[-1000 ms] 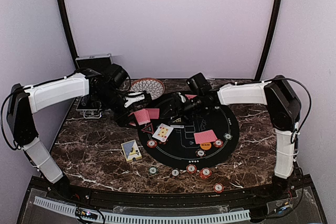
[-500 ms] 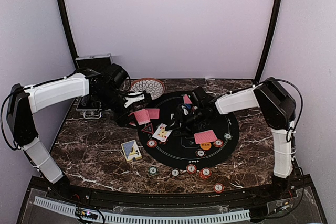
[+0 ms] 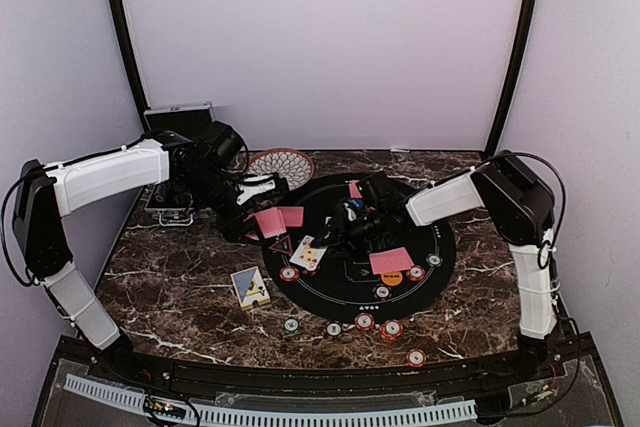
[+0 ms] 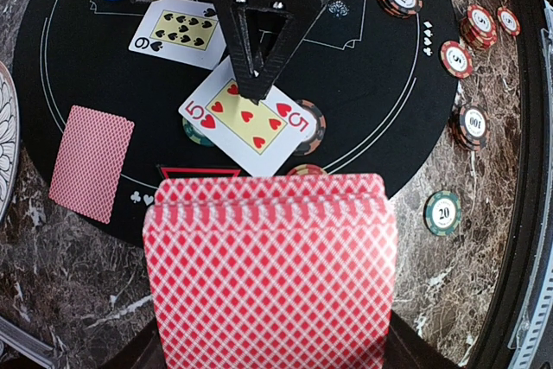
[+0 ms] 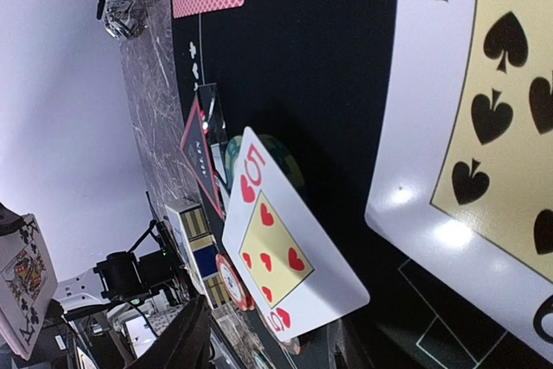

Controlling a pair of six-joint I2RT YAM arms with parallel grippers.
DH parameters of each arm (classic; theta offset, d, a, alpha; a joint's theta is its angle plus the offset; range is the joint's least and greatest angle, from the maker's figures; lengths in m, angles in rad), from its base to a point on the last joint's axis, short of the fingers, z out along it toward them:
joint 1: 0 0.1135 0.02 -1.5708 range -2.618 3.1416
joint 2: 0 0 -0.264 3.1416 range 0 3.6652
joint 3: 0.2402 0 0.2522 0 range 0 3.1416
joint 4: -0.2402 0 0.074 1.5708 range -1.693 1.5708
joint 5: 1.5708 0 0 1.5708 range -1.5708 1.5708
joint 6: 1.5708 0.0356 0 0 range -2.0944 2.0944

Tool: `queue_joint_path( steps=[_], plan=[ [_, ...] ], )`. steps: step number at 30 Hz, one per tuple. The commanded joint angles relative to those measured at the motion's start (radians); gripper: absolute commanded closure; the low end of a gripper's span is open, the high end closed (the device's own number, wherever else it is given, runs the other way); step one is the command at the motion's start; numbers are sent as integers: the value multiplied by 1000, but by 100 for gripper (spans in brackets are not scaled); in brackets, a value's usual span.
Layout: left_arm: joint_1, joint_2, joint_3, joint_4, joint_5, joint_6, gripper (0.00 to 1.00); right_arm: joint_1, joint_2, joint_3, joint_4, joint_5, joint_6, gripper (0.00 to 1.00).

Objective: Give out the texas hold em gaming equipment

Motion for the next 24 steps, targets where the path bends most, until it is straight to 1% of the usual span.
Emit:
queue_joint_path(
  steps=[1, 6, 19, 24],
  plan=[
    [5, -41, 8, 1, 24, 4, 100, 5, 44, -9, 79, 8, 41, 54],
    [6, -40, 11, -2, 23, 2, 100, 5, 64, -6, 113, 3, 61, 59],
    [5, -43, 5, -1, 19, 2, 100, 6, 72, -22, 189, 5, 107, 90],
    [5, -43, 3, 0, 18, 3, 100, 6, 51, -36, 256, -34, 148, 94]
  ],
)
